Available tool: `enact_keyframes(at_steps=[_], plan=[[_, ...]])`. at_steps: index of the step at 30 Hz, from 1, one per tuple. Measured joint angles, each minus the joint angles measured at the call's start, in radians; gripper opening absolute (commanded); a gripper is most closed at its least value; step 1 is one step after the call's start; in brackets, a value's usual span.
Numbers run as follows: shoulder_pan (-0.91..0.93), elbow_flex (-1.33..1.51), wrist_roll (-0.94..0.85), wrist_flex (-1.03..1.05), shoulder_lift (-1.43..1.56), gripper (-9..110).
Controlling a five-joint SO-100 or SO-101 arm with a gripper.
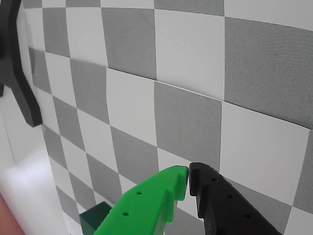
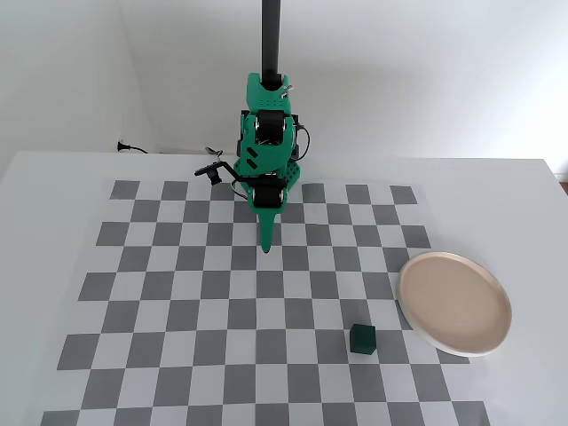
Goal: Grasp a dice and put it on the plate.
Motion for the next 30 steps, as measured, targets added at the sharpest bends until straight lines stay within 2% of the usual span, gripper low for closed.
enact_keyframes(at_steps=[30], plan=[[0.000, 0.000, 0.014, 0.000, 0.000, -4]])
